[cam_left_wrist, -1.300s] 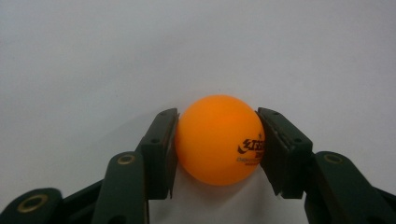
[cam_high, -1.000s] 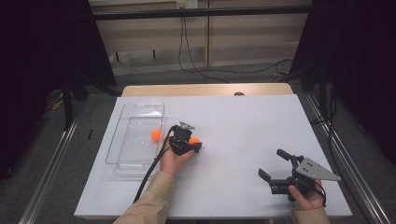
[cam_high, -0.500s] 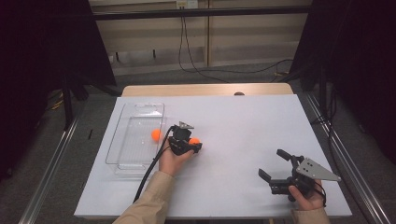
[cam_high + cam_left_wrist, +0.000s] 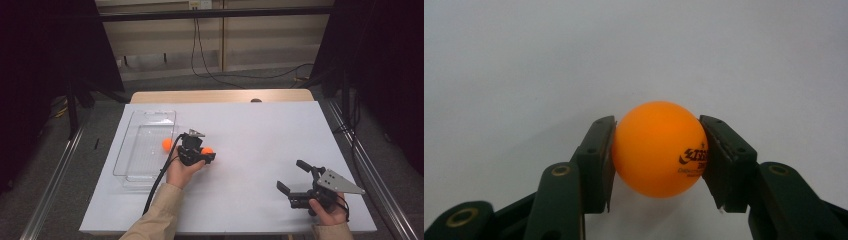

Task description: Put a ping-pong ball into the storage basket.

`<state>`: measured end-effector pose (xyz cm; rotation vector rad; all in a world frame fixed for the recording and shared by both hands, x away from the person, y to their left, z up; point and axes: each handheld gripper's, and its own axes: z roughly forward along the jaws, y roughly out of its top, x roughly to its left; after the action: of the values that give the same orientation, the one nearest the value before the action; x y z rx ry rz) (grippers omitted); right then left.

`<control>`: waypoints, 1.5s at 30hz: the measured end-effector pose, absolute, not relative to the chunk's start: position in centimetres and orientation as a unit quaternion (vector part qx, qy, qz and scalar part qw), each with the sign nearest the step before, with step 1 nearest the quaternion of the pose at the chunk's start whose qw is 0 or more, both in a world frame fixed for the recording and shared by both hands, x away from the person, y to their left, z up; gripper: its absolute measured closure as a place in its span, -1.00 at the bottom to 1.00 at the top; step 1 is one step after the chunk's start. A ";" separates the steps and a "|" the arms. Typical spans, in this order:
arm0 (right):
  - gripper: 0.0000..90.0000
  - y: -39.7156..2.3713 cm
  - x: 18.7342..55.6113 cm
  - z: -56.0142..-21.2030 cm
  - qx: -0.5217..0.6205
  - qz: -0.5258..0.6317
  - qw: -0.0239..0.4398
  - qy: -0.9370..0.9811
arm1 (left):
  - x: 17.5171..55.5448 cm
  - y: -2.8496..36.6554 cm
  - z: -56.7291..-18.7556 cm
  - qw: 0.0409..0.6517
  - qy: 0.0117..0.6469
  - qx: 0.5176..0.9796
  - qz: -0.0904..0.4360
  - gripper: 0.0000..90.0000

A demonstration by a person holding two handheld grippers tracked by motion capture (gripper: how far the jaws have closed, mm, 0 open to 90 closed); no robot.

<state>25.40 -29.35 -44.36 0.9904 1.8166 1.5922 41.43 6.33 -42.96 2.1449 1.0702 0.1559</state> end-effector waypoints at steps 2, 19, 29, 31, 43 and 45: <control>-0.98 -29.3 25.4 -44.4 0.366 0.589 0.262 0.672 | 41.4 6.5 -42.7 0.364 0.418 0.831 0.059 0.13; -0.98 -29.3 25.4 -44.3 0.365 0.589 0.262 0.672 | 40.8 7.1 -41.5 0.368 0.410 0.833 0.048 0.13; -0.98 -29.3 25.4 -44.3 0.364 0.589 0.261 0.673 | 40.6 7.4 -40.8 0.370 0.410 0.833 0.041 0.13; -0.98 -29.3 25.4 -44.3 0.364 0.589 0.261 0.673 | 40.5 7.4 -40.7 0.371 0.408 0.833 0.041 0.13; -0.98 -29.3 25.3 -44.3 0.363 0.589 0.261 0.673 | 40.5 8.1 -40.0 0.376 0.409 0.831 0.039 0.13; -0.98 -29.3 25.3 -44.3 0.364 0.590 0.261 0.673 | 40.5 8.2 -39.8 0.378 0.410 0.829 0.039 0.13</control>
<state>25.35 -29.28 -44.30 0.9846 1.8212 1.5963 40.49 8.25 -39.81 2.1191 1.0491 0.0986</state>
